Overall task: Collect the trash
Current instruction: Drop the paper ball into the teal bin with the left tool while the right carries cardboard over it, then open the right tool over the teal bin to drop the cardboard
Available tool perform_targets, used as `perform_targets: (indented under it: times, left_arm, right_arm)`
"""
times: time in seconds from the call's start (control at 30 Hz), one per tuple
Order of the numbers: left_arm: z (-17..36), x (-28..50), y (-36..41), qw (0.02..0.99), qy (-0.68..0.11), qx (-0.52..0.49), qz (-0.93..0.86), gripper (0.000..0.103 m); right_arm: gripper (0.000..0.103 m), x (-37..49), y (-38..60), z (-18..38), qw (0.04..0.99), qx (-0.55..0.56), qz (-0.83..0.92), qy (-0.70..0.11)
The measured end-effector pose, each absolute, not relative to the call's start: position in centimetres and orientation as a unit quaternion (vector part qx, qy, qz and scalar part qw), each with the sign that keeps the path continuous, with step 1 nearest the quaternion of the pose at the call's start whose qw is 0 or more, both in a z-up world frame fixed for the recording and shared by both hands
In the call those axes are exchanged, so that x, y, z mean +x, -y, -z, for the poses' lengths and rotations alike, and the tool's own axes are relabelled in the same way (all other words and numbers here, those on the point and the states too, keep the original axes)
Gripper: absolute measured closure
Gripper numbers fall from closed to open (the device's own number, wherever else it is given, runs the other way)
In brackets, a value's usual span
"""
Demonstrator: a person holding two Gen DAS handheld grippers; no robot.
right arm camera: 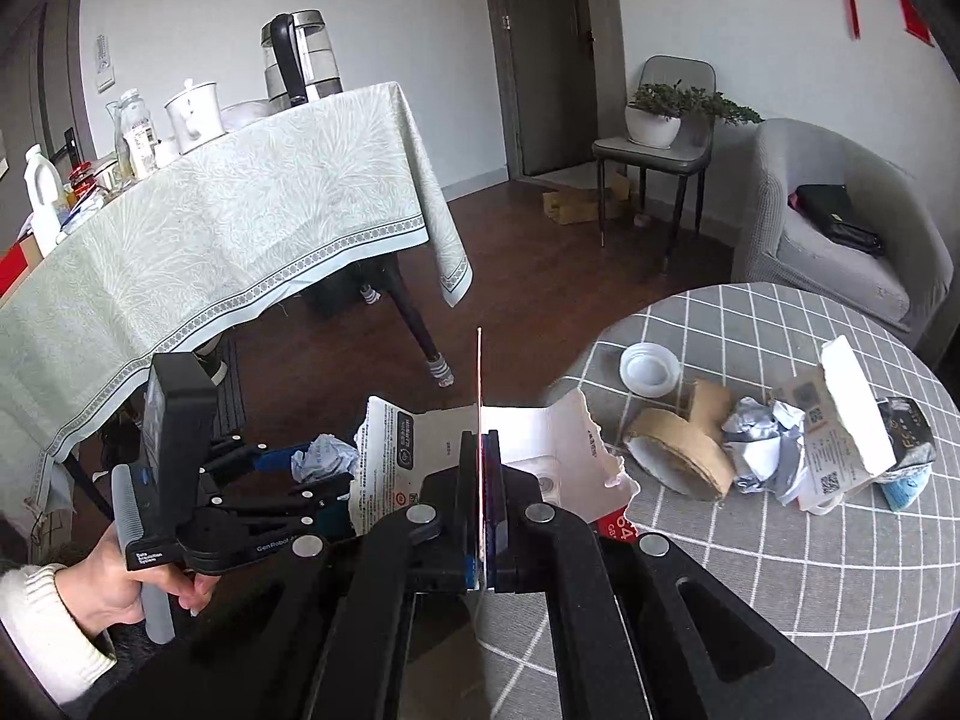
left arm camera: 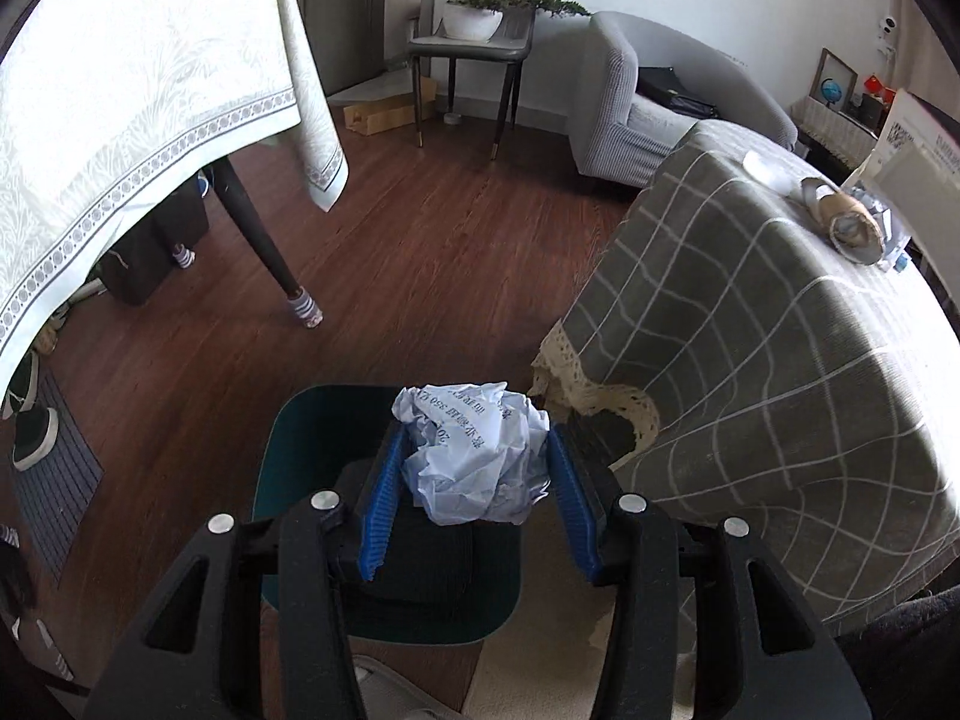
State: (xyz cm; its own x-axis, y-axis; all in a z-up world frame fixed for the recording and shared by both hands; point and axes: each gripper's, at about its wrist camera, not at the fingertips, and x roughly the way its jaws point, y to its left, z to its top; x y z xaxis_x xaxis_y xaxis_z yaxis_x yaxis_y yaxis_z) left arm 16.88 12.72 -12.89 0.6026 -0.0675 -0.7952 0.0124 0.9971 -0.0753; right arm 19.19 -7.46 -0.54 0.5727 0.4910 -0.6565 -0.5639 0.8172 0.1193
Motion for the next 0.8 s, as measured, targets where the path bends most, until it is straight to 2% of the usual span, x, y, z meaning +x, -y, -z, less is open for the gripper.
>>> perform_targets:
  times: [0.47, 0.53, 0.63, 0.8]
  left_arm:
    - [19.2, 17.1, -18.3, 0.84, -0.541, -0.044, -0.017, 0.052]
    - [19.7, 17.0, -18.8, 0.836, -0.547, -0.05, -0.02, 0.05]
    - [20.3, 16.9, -19.5, 0.835, -0.547, -0.055, -0.023, 0.042]
    - [20.3, 16.2, -20.6, 0.839, -0.54, -0.057, -0.026, 0.041]
  right_arm:
    - [0.101, 19.9, -1.1, 3.9, 0.85, -0.063, -0.346, -0.392]
    - [0.101, 20.2, -2.0, 4.8, 0.844, -0.062, -0.349, -0.402]
    - [0.101, 20.6, -3.3, 6.2, 0.837, -0.062, -0.348, -0.418]
    - [0.101, 21.4, -4.7, 8.5, 0.828, -0.062, -0.344, -0.438]
